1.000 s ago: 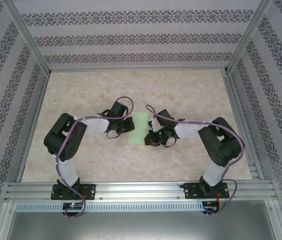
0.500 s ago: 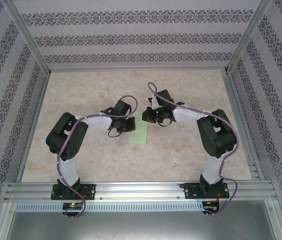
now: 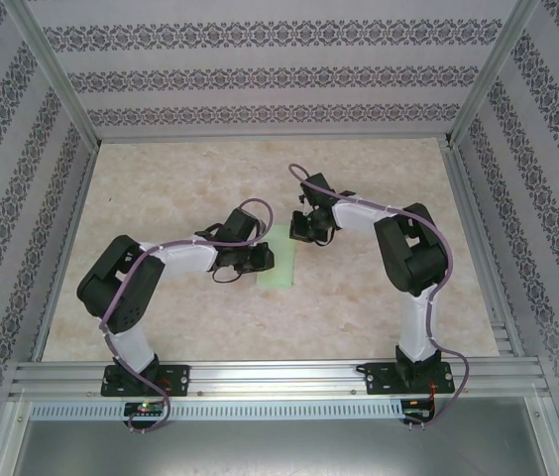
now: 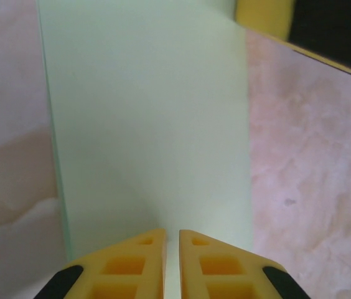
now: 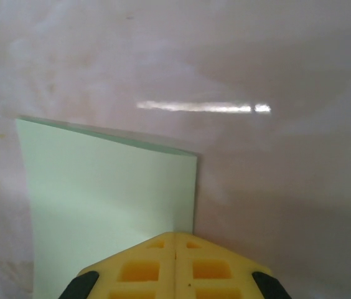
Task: Fold a paper plane with a square sheet of paper (pick it up from the middle)
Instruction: Rotate the square sheet of paper at the center of the table.
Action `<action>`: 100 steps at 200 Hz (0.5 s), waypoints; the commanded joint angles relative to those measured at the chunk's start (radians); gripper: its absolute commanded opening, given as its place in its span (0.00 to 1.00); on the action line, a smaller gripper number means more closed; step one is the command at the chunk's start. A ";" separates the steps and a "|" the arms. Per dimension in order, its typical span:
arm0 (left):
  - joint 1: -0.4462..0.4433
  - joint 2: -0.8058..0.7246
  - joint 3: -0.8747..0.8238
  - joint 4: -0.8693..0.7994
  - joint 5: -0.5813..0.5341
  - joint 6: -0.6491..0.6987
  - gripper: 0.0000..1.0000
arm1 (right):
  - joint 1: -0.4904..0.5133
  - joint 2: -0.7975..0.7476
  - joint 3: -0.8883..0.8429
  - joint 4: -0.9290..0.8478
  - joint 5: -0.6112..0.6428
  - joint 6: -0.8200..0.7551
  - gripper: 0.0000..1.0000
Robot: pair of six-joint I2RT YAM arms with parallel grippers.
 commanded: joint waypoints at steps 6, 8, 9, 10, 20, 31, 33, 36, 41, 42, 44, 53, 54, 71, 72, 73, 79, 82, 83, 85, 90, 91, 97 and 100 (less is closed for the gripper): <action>-0.038 -0.071 -0.020 0.060 -0.020 -0.043 0.15 | -0.023 -0.054 -0.053 -0.063 0.148 0.038 0.03; -0.040 -0.073 -0.022 0.061 -0.022 -0.044 0.15 | -0.025 -0.059 -0.059 -0.061 0.154 0.043 0.03; -0.041 -0.074 -0.023 0.062 -0.023 -0.045 0.15 | -0.027 -0.061 -0.062 -0.061 0.155 0.046 0.03; -0.041 -0.075 -0.023 0.063 -0.023 -0.047 0.15 | -0.028 -0.064 -0.065 -0.061 0.158 0.048 0.03; -0.057 -0.079 -0.026 0.070 -0.022 -0.060 0.15 | -0.038 -0.087 -0.100 -0.050 0.170 0.073 0.03; -0.079 -0.081 -0.026 0.074 -0.025 -0.074 0.16 | -0.041 -0.121 -0.142 -0.023 0.167 0.095 0.03; -0.084 -0.081 -0.026 0.076 -0.026 -0.076 0.16 | -0.041 -0.128 -0.150 -0.015 0.165 0.099 0.03; -0.090 -0.081 -0.026 0.077 -0.031 -0.082 0.16 | -0.041 -0.137 -0.161 -0.003 0.158 0.102 0.03; -0.102 -0.080 -0.026 0.077 -0.040 -0.090 0.16 | -0.041 -0.156 -0.181 0.021 0.142 0.108 0.03; -0.104 -0.080 -0.026 0.077 -0.042 -0.092 0.16 | -0.041 -0.160 -0.184 0.028 0.137 0.109 0.03; -0.108 -0.079 -0.026 0.077 -0.046 -0.096 0.16 | -0.041 -0.168 -0.192 0.041 0.129 0.111 0.03; -0.128 -0.073 -0.023 0.071 -0.075 -0.117 0.16 | -0.041 -0.205 -0.225 0.088 0.096 0.117 0.03; -0.130 -0.073 -0.023 0.069 -0.078 -0.119 0.16 | -0.041 -0.209 -0.227 0.092 0.093 0.117 0.04; -0.158 -0.059 -0.008 0.056 -0.104 -0.133 0.15 | -0.041 -0.265 -0.244 0.106 0.090 0.119 0.04; -0.161 -0.059 -0.007 0.055 -0.104 -0.133 0.15 | -0.041 -0.267 -0.244 0.106 0.088 0.118 0.04; -0.162 -0.057 -0.005 0.055 -0.106 -0.133 0.15 | -0.041 -0.269 -0.245 0.106 0.088 0.117 0.04; -0.169 -0.051 0.001 0.053 -0.105 -0.132 0.15 | -0.041 -0.281 -0.245 0.113 0.078 0.109 0.05; -0.171 -0.049 0.004 0.052 -0.103 -0.132 0.15 | -0.041 -0.285 -0.244 0.115 0.071 0.107 0.05; -0.172 -0.049 0.006 0.053 -0.103 -0.132 0.15 | -0.041 -0.286 -0.244 0.115 0.070 0.106 0.05; -0.174 -0.047 0.006 0.055 -0.100 -0.132 0.15 | -0.041 -0.287 -0.244 0.117 0.064 0.103 0.05; -0.178 -0.041 0.010 0.061 -0.093 -0.132 0.15 | -0.041 -0.287 -0.243 0.127 0.043 0.097 0.05; -0.179 -0.040 0.011 0.062 -0.090 -0.132 0.15 | -0.041 -0.287 -0.243 0.129 0.038 0.095 0.05; -0.183 -0.032 0.015 0.069 -0.080 -0.135 0.15 | -0.041 -0.281 -0.238 0.138 0.013 0.087 0.06; -0.185 -0.028 0.016 0.074 -0.076 -0.137 0.15 | -0.040 -0.276 -0.233 0.140 -0.001 0.085 0.06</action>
